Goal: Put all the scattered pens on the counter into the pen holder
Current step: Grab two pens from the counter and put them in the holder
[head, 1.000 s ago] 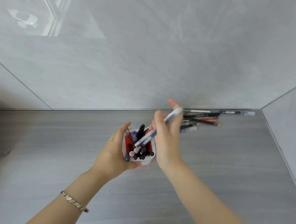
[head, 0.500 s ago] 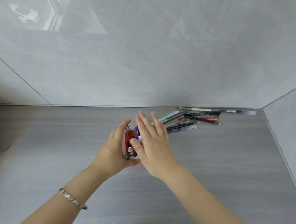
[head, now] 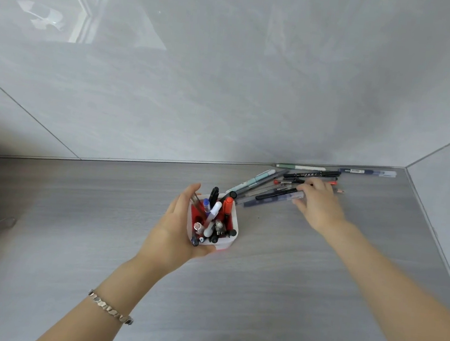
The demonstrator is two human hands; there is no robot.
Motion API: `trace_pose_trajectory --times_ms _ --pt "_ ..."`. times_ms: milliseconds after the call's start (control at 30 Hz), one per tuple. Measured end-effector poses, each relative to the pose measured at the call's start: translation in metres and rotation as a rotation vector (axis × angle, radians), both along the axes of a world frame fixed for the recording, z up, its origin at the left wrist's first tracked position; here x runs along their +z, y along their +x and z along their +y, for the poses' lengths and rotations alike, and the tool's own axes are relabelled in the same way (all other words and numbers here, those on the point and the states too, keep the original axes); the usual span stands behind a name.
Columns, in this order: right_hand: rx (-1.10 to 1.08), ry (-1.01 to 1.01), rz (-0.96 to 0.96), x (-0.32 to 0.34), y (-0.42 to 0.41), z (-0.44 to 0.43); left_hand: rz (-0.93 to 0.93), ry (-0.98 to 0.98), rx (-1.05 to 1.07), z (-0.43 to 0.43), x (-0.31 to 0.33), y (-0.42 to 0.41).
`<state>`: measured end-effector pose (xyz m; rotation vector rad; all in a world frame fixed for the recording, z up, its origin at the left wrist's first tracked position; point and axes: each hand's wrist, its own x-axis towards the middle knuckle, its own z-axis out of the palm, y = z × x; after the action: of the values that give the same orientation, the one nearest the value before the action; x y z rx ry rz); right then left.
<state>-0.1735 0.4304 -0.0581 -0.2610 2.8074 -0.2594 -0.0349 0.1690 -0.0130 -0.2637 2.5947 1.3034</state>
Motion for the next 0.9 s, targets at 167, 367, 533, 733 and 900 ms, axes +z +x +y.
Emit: trace_pose_trajectory --times_ms 167,367,533,733,900 --pt "0.156 0.191 -0.008 -0.005 0.014 -0.003 -0.001 -0.01 -0.011 0.0 0.001 0.0" --pt "0.231 0.232 -0.066 -0.004 0.054 -0.008 0.087 -0.003 -0.051 0.008 0.011 0.001" --pt "-0.026 -0.218 -0.252 0.015 0.086 0.009 0.255 -0.003 -0.079 0.011 0.004 -0.006" --pt "-0.043 -0.528 -0.224 0.084 0.107 0.011 0.262 0.048 0.046 0.01 0.004 -0.015" --pt "0.096 -0.385 -0.212 0.133 0.111 -0.021 0.249 0.07 0.054 0.014 0.004 -0.016"
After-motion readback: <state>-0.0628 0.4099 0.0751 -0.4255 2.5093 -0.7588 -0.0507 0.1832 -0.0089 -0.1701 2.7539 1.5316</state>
